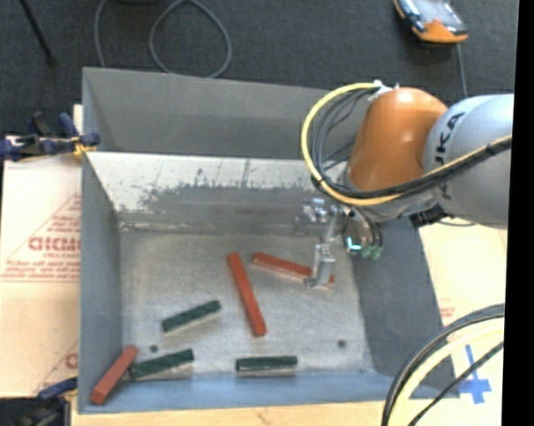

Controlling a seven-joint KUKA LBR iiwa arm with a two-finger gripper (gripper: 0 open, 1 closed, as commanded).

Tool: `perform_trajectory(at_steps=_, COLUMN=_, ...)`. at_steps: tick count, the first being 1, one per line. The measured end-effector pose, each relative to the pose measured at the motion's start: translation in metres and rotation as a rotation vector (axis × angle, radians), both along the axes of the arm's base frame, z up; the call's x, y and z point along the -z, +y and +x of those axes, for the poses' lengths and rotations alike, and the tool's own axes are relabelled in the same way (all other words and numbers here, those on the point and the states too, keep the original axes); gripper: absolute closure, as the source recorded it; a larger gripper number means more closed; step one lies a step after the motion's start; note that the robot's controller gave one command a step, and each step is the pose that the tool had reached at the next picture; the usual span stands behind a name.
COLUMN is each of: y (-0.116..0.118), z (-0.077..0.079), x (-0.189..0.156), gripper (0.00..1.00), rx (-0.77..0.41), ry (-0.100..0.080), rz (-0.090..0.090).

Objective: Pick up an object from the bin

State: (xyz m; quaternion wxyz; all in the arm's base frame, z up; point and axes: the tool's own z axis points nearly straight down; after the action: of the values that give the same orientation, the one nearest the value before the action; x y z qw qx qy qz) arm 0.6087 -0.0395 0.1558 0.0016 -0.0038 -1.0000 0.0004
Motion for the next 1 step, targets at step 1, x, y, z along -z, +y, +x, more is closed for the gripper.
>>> perform_trajectory(at_steps=1, y=-0.0004, z=0.0056, x=0.0223, gripper=0.00, rx=0.138, ry=-0.005, rz=0.001)
